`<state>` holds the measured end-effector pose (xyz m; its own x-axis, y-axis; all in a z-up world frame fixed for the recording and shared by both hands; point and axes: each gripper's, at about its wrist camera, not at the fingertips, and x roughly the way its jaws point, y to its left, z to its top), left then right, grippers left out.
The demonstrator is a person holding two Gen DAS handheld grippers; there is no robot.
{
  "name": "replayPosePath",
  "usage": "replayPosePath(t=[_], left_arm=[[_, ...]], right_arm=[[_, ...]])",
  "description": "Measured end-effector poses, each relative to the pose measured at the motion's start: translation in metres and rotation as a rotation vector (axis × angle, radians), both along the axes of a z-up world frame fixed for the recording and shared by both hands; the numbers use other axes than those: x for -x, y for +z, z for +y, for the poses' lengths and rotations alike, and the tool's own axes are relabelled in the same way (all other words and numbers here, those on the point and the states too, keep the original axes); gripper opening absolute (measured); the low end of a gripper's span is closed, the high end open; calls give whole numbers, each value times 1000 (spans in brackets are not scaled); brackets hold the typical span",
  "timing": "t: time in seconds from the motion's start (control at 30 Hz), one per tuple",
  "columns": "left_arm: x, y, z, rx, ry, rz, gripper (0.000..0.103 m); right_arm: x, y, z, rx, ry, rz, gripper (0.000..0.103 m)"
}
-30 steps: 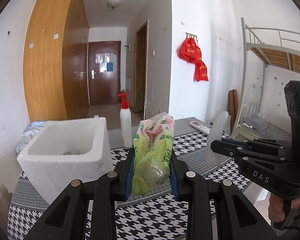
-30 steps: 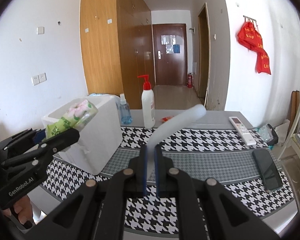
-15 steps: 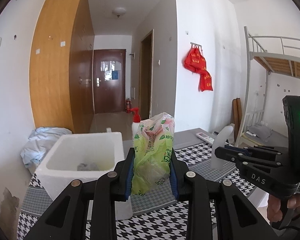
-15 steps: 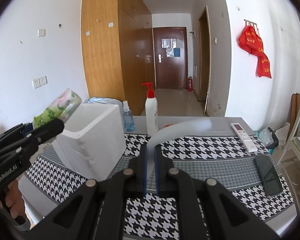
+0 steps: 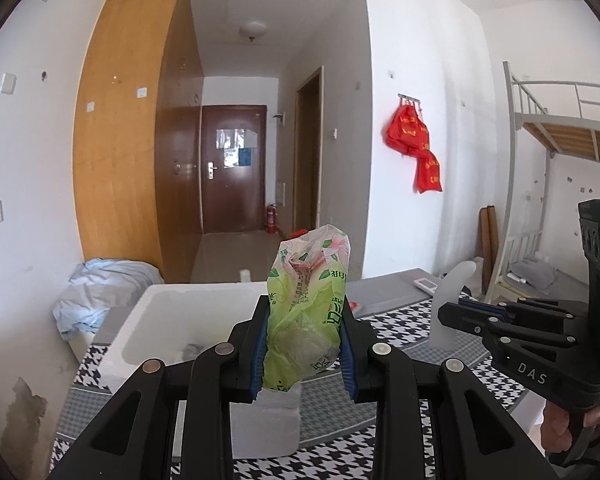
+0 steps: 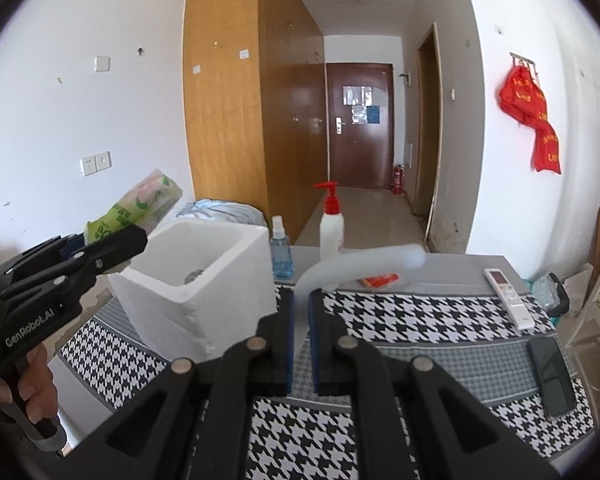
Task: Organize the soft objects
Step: 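Carry the packet and foam tube over the white foam box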
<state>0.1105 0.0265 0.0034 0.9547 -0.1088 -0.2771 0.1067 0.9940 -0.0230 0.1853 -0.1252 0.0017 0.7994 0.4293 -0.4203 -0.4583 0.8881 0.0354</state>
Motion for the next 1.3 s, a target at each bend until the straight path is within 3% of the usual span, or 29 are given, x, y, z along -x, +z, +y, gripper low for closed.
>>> replayPosePath(t=[1.3], left_arm=[[23, -5, 81, 3, 255, 21, 32]], right_arm=[[-26, -2, 112, 34, 225, 21, 9]])
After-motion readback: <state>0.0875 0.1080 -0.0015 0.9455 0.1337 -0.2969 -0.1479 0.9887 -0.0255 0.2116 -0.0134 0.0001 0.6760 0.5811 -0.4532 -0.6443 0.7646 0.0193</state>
